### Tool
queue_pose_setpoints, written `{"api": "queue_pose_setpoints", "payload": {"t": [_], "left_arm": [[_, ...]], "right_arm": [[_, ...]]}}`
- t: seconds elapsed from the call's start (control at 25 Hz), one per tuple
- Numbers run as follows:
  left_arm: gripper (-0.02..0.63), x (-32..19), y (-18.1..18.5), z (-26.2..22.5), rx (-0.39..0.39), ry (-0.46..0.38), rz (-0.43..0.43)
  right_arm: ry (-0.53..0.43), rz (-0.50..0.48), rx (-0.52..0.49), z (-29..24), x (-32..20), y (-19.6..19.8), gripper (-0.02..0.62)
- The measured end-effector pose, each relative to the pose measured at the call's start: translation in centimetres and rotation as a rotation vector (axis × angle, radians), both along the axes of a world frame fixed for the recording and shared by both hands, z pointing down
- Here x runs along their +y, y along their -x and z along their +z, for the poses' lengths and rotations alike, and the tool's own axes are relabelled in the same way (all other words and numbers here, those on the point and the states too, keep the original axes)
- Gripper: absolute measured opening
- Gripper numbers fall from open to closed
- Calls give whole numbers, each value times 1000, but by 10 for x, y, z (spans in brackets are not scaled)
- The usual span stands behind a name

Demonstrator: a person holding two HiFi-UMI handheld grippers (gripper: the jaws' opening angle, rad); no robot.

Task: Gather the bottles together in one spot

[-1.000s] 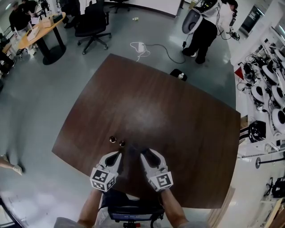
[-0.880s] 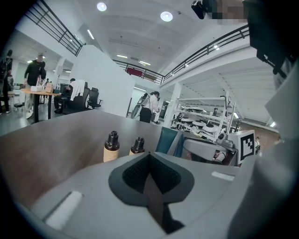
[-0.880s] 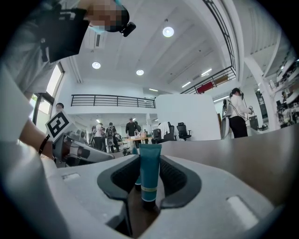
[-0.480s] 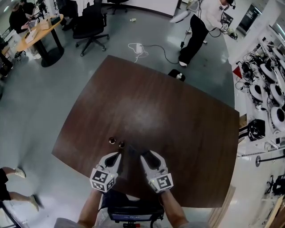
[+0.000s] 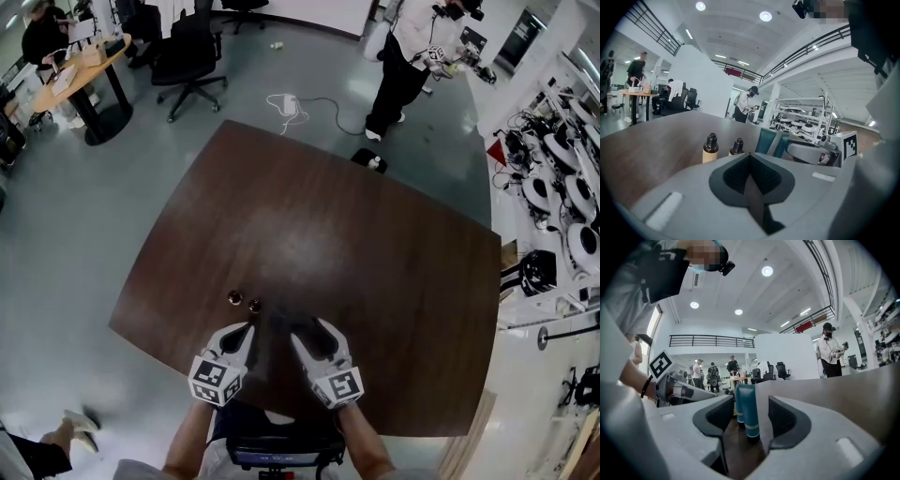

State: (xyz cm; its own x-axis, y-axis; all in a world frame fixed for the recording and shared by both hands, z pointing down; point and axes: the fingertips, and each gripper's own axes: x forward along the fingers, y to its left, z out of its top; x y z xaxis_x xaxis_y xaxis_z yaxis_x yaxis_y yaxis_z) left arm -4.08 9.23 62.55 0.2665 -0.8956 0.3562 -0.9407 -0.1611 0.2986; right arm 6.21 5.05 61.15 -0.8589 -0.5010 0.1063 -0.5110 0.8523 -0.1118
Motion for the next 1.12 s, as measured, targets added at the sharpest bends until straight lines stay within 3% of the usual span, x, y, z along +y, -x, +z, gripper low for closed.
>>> {"api": "queue_pose_setpoints", "payload": {"t": [0.48, 0.68, 0.88, 1.12], "left_arm": [[2, -1, -5, -21, 0, 4, 26], [2, 0, -12, -41, 0, 2, 47], [2, 5, -13, -61, -1, 2, 65], [2, 10, -16, -91, -4, 2, 76]], "right_arm": [[39, 53, 6, -16, 3, -14, 207], [47, 82, 9, -28, 7, -24, 154], [91, 115, 11, -39, 16, -28, 52], [119, 130, 15, -64, 24, -29, 14]]}}
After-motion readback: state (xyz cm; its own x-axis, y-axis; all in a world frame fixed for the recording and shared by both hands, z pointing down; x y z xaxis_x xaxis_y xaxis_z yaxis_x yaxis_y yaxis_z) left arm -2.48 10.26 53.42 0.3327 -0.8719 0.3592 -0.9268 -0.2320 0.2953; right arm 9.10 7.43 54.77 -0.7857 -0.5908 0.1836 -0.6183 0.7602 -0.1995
